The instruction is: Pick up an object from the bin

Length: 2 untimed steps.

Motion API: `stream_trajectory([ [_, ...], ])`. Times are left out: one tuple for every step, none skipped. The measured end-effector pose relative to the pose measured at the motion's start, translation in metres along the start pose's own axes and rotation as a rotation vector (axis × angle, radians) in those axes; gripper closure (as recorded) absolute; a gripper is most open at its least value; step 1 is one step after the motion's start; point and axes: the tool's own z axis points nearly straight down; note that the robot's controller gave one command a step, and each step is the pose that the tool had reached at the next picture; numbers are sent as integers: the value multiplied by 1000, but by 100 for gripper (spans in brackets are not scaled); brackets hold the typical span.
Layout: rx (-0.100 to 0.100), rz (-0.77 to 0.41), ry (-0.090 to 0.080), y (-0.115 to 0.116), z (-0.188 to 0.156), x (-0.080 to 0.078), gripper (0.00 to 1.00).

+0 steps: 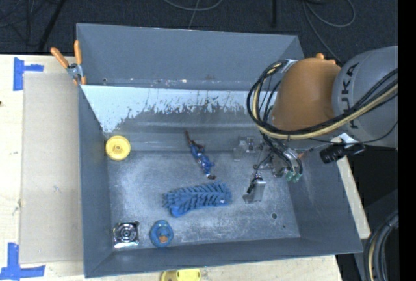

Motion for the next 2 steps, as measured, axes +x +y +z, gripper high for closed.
stream_trajectory([
  [0,0,-7,0,-5,-1,0],
  [1,-19,-13,43,36,-12,0],
])
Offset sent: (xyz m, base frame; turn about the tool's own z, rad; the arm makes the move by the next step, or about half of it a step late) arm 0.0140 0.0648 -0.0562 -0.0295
